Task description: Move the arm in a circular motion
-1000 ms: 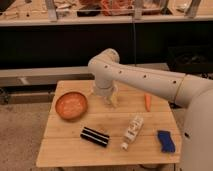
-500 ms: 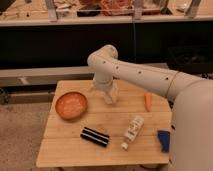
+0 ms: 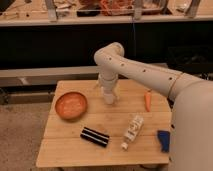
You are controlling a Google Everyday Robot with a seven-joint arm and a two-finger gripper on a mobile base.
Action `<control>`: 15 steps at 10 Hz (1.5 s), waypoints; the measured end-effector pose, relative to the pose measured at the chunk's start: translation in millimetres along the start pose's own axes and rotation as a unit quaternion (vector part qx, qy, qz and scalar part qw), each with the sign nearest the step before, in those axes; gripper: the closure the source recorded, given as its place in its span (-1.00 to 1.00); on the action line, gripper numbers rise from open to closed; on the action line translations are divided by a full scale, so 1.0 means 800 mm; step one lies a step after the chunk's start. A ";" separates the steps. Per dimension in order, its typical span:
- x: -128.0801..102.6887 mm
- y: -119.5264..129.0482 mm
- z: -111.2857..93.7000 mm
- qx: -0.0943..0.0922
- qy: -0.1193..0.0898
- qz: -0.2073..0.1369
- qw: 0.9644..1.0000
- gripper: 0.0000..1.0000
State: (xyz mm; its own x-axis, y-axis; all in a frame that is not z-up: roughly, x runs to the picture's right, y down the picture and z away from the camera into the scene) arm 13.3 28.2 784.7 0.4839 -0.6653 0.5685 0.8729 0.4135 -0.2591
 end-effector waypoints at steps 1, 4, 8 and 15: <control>0.004 -0.001 0.000 0.002 -0.001 0.003 1.000 -0.60; 0.039 0.039 -0.006 0.003 -0.002 0.031 1.000 -0.60; 0.055 0.063 -0.010 0.005 -0.008 0.053 0.999 -0.60; 0.086 0.152 -0.017 0.003 -0.020 0.103 0.994 -0.60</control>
State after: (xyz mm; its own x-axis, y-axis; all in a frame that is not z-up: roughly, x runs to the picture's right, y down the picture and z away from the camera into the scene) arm 153.5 24.6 781.7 0.6499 -0.5403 0.5345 0.7547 0.5421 -0.3697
